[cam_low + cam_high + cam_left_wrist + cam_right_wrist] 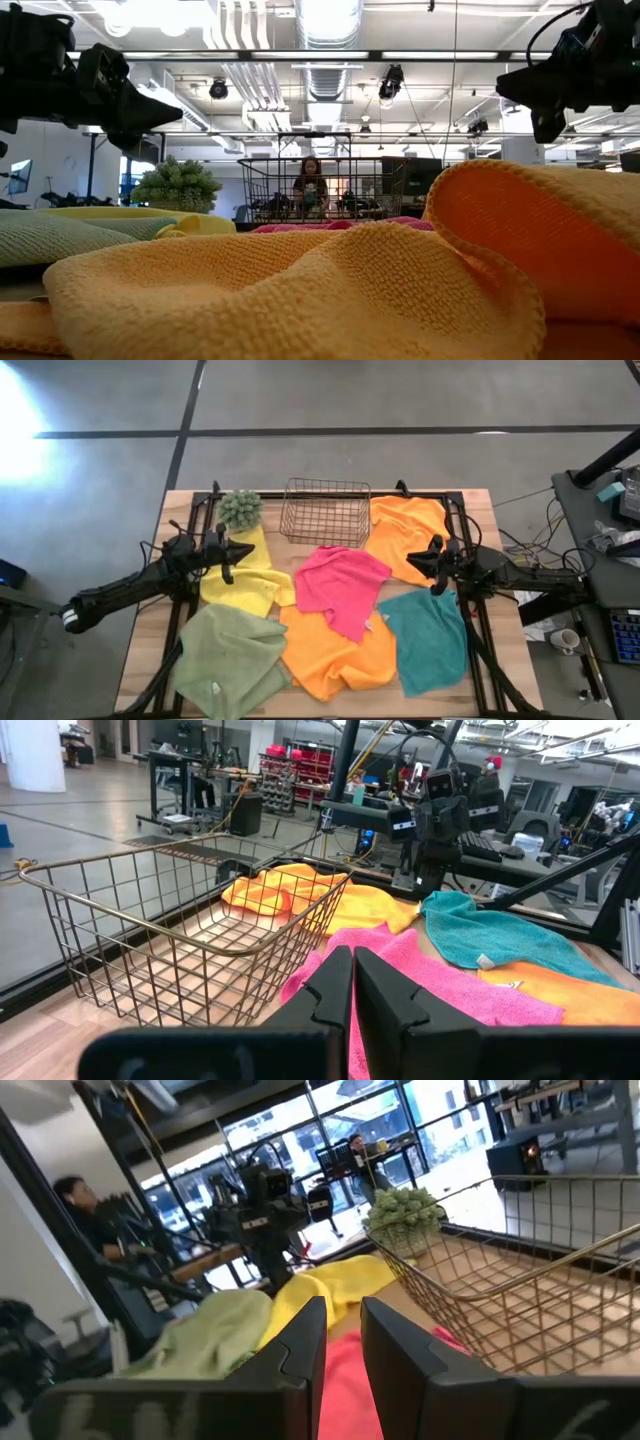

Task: Fold microfiber towels
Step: Fold the pink microfiber towel

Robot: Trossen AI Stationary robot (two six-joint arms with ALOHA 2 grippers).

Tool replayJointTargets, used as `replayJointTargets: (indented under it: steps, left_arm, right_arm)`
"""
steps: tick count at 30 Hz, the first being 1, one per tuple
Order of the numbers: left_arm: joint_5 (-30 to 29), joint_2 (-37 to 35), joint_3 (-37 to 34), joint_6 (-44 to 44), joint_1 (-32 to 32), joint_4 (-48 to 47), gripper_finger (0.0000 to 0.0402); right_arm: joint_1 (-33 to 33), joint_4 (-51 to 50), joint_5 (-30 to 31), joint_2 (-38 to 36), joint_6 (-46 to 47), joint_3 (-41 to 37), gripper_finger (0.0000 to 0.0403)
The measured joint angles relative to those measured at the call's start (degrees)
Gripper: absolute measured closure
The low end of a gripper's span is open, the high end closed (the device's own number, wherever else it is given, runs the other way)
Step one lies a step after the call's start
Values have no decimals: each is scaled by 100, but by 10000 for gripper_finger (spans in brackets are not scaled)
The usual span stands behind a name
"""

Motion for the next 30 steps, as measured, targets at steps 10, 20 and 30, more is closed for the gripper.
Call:
replayJointTargets:
  steps: [10,20,30]
  left_arm:
    - [0,-1,0,0,1,1,402]
    - [0,0,0,0,0,2,402]
    - [0,-2,0,0,0,1,402]
  right_arm:
    - [0,71,2,0,715,-1,344]
    - [0,1074,130,2,663,-1,344]
    - [0,982,143,310,106,1307,344]
